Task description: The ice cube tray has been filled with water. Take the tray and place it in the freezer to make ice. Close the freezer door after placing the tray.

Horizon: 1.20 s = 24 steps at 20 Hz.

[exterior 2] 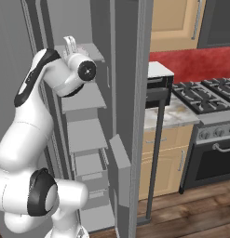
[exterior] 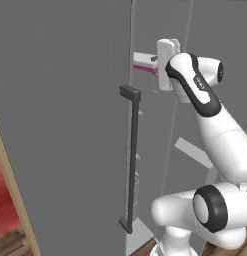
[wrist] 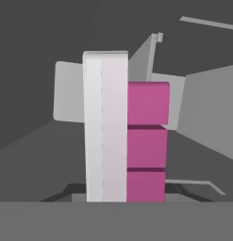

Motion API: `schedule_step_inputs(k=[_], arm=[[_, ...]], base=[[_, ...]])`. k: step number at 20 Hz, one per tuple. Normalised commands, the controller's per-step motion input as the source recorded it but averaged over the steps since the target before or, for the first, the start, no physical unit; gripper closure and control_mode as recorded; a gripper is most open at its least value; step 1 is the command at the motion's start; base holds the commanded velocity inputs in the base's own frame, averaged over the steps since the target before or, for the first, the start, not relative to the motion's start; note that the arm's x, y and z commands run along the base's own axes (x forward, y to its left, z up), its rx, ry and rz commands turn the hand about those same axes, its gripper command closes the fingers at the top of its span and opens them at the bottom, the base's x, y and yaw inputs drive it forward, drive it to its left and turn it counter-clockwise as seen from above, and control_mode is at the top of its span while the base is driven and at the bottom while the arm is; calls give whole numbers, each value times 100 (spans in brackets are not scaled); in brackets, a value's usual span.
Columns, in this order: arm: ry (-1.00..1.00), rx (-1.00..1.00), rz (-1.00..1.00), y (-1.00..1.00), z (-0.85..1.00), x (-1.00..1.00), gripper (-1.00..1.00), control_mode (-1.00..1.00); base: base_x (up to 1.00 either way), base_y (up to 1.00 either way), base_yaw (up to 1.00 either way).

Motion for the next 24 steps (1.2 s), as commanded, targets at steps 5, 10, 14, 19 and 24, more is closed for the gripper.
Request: schedule_step_inputs(k=[5, 10, 14, 19, 24], arm=[[0, 0, 0, 0, 0, 22, 100, -100], [1, 0, 0, 2, -2, 38, 100, -100], [3, 0, 0, 0, -1, 41, 100, -100], [5, 0, 0, 0, -3, 42, 100, -100], [6, 0, 0, 1, -6, 43, 100, -100]], base=[[0, 0, 0], [0, 0, 0], [0, 0, 0], [0, 0, 0], [0, 0, 0]])
